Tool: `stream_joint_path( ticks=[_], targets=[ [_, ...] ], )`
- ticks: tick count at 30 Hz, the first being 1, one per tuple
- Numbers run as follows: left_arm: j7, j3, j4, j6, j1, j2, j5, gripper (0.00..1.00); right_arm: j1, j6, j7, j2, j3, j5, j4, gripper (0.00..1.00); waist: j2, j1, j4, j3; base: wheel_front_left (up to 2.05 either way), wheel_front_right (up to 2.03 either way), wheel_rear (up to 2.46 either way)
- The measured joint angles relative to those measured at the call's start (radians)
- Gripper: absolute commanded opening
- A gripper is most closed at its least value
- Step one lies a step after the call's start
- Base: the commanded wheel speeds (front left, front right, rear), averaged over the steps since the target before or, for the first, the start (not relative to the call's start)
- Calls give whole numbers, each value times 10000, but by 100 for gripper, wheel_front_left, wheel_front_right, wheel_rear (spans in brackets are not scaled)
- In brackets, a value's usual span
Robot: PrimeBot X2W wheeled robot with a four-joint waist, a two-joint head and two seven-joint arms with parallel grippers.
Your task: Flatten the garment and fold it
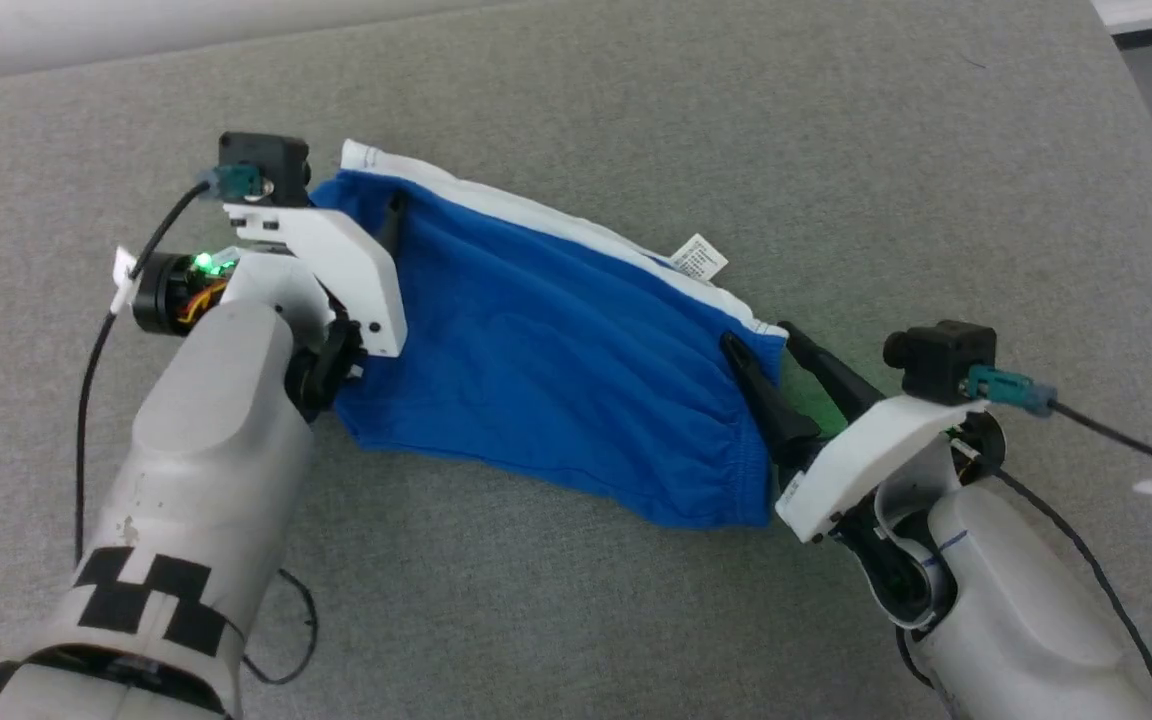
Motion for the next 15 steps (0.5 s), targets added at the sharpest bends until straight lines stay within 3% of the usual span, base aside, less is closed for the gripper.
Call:
stream_joint_path(
  ticks=[7,15],
  targets=[
    [-1887,299,127,-82,315,-213,-280,100,463,0,-1668,-328,-6,-230,-485,100,0,-2,111,-305,0,0,0],
    [-2943,631,-1381,437,1763,-119,-328,100,2023,0,-2063,-502,-1908,-2259,-2242,100,0,-3,787,-1028,0,0,0]
  ],
)
